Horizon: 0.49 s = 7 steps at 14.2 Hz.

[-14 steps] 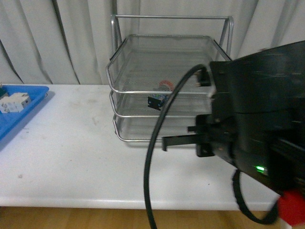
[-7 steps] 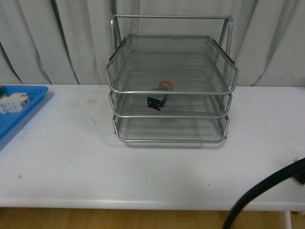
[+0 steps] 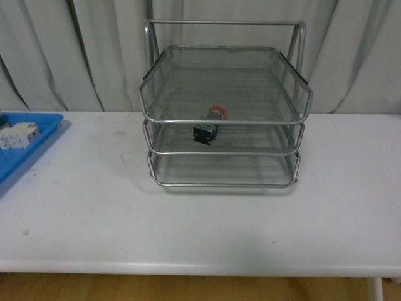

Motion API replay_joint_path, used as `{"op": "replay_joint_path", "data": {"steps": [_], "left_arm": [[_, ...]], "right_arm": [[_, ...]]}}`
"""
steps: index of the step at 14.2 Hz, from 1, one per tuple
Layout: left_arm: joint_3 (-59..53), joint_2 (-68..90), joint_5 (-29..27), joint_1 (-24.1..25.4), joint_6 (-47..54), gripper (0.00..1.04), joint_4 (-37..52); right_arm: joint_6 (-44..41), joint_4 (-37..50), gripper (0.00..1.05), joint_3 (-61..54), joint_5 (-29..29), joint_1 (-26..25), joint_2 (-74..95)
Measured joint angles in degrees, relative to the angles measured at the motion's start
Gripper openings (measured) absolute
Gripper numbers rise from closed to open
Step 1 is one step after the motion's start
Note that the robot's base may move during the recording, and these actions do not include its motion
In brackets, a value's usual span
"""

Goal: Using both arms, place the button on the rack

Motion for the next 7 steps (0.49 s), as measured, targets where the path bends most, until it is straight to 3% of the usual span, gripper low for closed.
{"op": "replay_joint_path", "data": {"steps": [1,3,4,7], "left_arm": [[0.0,0.0,0.02,0.0,0.0,0.98,0.0],[0.0,0.0,0.0,0.0,0.0,0.98,-0.02],[0.0,0.0,0.0,0.0,0.02,0.98,0.0],[0.0,0.0,0.0,0.0,0.0,0.98,0.0]], "right_arm": [[-0.02,-8.68,0.02,-0.07,-1.18,-1.05,-7.32],[-0.02,-16.87,0.02,-0.22,-4.22,-3.76,-18.69],[-0.02,-20.7,0.02,-0.87,-7.17,-7.48,-22.27],[-0.04,-29.18,0.02,-1.25,-7.72,-7.91,-32.15]]}}
